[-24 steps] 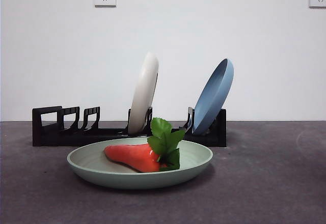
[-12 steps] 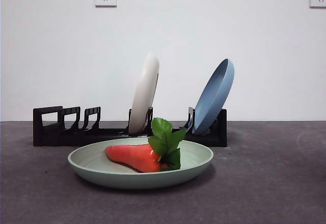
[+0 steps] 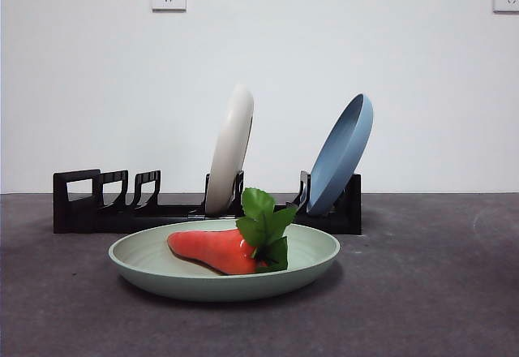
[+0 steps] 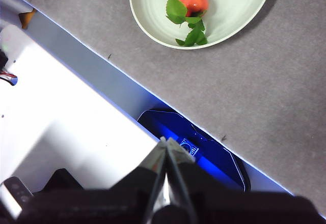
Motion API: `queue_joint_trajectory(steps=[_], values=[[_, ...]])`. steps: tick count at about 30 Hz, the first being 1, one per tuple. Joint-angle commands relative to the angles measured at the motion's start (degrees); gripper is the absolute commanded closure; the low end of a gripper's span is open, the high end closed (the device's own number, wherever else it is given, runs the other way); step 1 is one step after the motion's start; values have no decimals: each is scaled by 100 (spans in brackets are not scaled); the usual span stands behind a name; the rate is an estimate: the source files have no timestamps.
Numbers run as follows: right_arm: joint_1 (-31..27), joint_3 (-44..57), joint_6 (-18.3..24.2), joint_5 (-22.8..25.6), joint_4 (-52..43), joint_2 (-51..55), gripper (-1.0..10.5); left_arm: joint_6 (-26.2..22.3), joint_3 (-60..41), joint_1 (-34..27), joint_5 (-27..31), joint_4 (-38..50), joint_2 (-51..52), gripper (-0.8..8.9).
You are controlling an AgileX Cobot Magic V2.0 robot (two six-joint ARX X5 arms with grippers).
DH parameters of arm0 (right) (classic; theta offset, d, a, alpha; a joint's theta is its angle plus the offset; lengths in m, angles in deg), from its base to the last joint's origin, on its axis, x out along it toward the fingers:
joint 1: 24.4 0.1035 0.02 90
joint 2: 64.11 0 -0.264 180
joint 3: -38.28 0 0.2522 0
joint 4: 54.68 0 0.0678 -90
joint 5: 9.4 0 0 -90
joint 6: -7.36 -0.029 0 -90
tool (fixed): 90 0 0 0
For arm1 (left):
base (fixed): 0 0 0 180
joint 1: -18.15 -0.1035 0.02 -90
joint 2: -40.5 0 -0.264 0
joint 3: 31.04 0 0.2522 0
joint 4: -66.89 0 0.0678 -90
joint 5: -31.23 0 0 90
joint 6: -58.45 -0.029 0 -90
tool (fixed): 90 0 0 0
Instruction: Take the green plate from the plate rack,put the plate on the table,take the carrot from the table,put the carrot in the plate
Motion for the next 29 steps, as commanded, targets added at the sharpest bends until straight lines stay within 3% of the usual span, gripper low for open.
queue_joint_trajectory(steps=[1,6,10,17,29], values=[[11,7,44,11,-24,11,946,-39,-1132,-426,-22,787,455,814],[9,7,44,9,-24,11,946,444,-2973,-1019,-20,1912,1244,814],[11,7,44,11,-24,11,946,732,-4118,-1353,-2,2319,1764,815],[9,7,44,11,-24,11,946,942,-5536,-1735,4,2354,2492,815],[9,7,44,11,-24,11,946,1279,-6800,-1797,0,2118,3342,815]])
